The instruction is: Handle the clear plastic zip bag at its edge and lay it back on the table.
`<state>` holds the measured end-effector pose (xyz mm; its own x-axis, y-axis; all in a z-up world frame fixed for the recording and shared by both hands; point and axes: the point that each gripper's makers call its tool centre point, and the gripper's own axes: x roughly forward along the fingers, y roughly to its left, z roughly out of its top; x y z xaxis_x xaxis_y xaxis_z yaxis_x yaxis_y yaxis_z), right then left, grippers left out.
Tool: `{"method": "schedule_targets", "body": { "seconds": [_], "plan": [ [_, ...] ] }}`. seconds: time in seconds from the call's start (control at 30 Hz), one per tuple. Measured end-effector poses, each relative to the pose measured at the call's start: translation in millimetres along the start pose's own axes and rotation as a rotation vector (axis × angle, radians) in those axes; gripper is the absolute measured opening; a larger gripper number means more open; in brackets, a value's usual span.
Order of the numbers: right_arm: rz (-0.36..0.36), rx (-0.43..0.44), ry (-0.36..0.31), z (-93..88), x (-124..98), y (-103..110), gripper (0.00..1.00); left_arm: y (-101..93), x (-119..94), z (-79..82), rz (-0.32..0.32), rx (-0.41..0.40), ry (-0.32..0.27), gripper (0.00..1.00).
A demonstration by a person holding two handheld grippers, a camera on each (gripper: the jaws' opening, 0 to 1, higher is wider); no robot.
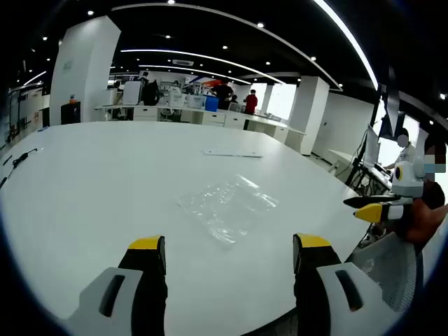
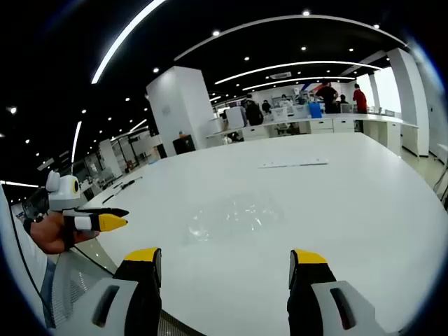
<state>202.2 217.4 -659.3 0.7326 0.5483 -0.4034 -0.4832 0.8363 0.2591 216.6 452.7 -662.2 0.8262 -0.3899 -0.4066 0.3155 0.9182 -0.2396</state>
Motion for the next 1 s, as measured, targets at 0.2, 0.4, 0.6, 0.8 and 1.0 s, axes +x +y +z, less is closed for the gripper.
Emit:
{"method": "schedule_targets", "body": {
  "seconds": [0.2,0.4,0.6,0.8,1.0],
  "plan": [
    [0.005,-0.004,0.012,-2.3,1.0,1.1,0.75,-4.6,1.0,-3.0,-0.02,0.004,0.017,0.77],
    [0.007,-0.012,0.023,-4.1,2.0,2.1,0.76,-3.8,1.4,-6.8,-0.009,0.027,0.037,0.75],
    [0.003,-0.01,0.023,-3.3,1.3,4.3,0.75,-6.1,1.4,-7.3,-0.012,0.031,0.044,0.74],
    [0.003,-0.007,0.025,-3.1,1.0,5.8,0.75,-5.9,1.4,-6.9,-0.01,0.026,0.043,0.74],
    [0.007,-0.007,0.031,-3.6,1.3,7.5,0.75,-3.8,2.2,-8.0,-0.01,0.025,0.044,0.74]
  ]
}}
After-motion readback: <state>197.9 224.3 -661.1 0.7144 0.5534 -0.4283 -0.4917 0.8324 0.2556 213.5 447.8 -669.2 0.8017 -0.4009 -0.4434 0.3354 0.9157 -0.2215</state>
